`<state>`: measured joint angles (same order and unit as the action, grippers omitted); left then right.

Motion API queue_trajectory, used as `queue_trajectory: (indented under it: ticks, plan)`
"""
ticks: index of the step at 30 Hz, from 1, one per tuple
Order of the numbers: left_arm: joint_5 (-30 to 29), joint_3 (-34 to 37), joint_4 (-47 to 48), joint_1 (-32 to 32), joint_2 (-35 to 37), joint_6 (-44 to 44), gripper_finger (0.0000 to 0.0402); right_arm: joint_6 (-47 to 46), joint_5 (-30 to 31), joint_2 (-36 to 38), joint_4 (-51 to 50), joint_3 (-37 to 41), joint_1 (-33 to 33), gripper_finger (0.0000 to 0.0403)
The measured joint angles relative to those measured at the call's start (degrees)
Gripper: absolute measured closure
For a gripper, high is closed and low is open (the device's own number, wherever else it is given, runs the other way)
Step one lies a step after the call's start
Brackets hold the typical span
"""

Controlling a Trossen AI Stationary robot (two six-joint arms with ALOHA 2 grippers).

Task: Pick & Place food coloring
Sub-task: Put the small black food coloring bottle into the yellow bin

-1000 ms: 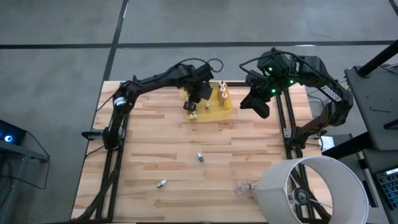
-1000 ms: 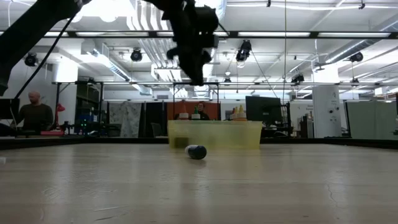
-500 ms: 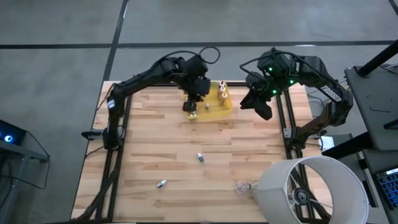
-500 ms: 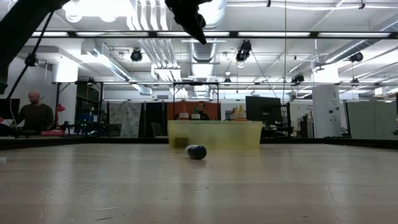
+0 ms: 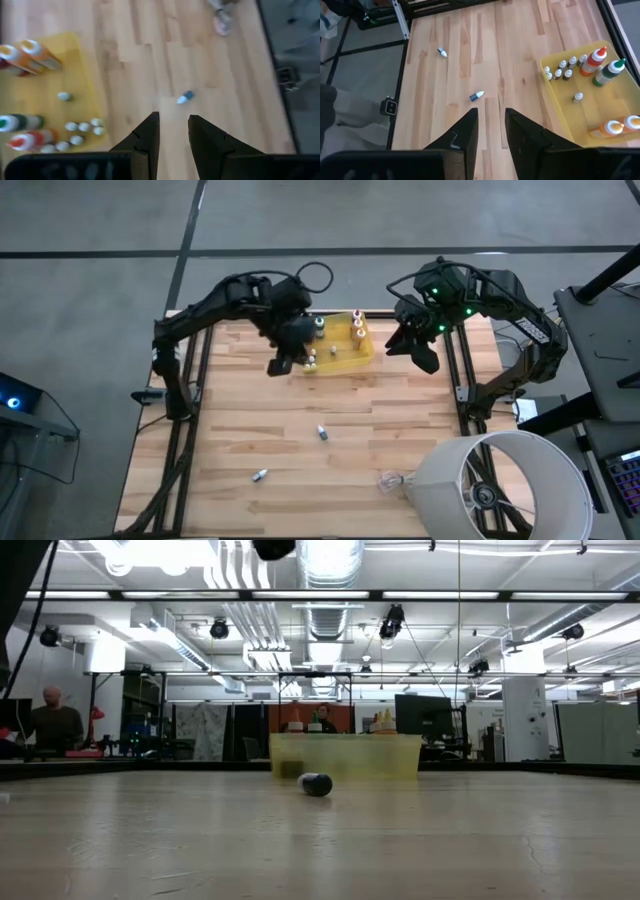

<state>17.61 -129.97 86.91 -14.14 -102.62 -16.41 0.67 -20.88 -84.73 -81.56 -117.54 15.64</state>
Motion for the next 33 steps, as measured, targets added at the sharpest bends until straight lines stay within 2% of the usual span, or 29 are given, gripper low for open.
queue_trajectory:
  ticks: [4,14,18,28,33]
  plan:
    - [1.27,0.02,3.21,2.84,2.06,4.41,0.0326,0.41,0.00,-0.01,0.09,0.00,0.00,0.0314]
    - [1.44,0.02,3.13,12.25,5.93,16.56,0.0326,1.07,-0.01,-0.02,0.07,0.02,0.00,0.0312]
    - [1.33,0.02,3.13,16.33,7.13,18.35,0.0326,1.07,-0.02,-0.02,0.07,0.02,0.00,0.0314]
    - [-8.96,0.06,-1.89,19.52,12.84,24.11,0.0326,-0.71,-0.11,0.00,-0.01,0.03,-0.31,0.0315]
    - [-11.38,2.95,-3.37,20.40,16.45,26.26,0.0326,-1.94,-0.17,-0.02,-0.11,0.09,-1.74,0.0310]
